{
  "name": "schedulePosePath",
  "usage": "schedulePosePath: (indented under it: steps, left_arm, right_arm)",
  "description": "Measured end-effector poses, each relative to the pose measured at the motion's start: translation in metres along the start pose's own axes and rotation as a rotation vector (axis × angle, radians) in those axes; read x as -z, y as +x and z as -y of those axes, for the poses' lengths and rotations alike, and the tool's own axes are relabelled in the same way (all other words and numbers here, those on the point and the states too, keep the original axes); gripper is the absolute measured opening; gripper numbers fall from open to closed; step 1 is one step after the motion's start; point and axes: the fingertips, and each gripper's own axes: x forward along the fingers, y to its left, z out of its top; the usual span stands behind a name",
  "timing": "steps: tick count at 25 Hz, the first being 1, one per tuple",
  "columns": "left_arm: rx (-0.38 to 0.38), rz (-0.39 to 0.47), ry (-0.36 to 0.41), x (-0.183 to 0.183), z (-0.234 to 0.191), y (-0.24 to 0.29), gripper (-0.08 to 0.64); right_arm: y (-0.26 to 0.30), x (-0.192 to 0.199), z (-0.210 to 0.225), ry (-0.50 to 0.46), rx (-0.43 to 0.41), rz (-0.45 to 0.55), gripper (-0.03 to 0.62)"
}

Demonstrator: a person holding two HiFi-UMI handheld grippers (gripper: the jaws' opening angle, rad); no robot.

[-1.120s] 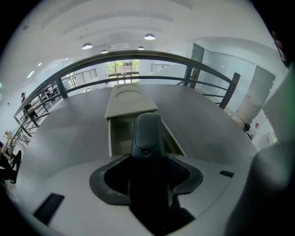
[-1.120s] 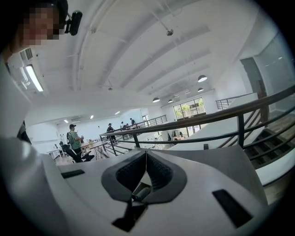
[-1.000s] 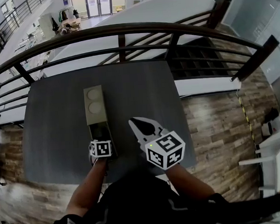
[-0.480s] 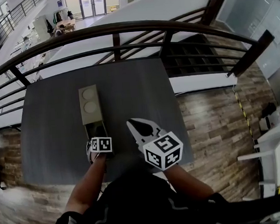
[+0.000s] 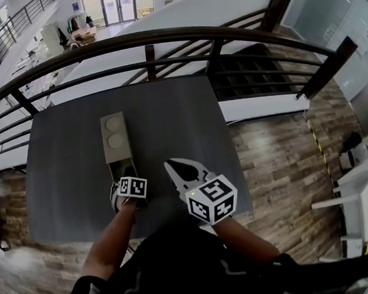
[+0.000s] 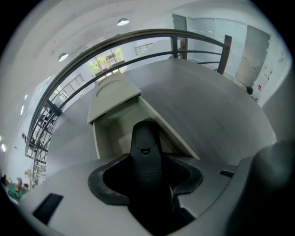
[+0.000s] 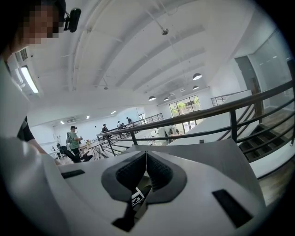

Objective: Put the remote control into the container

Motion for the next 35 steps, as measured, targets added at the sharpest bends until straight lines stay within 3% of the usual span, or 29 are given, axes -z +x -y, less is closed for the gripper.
schedulePosePath:
  steps: [13, 18, 29, 35]
  left_arm:
    - [0.099, 0.049, -0.013, 0.009, 0.009, -0.007, 0.218]
    - [0.1, 0.075, -0.007, 0.013, 0.008, -0.012, 0.218]
    - [0.074, 0.328, -0.125, -0.011, -0.015, -0.065, 0.218]
    - [0.128, 0.429, -0.201, -0.011, -0.012, -0.085, 0.218]
  right_arm:
    - [-0.003, 0.005, -0.007, -0.005, -0.025, -0.009, 0.002]
    - [-0.004, 0.005, -0.009, -0.008, -0.028, -0.01, 0.002]
    - [-0.003, -0.004, -0.017, -0.025, -0.068, 0.003, 0.002]
    - [-0.003, -0.003, -0.027, -0.032, -0.11, -0.003, 0.002]
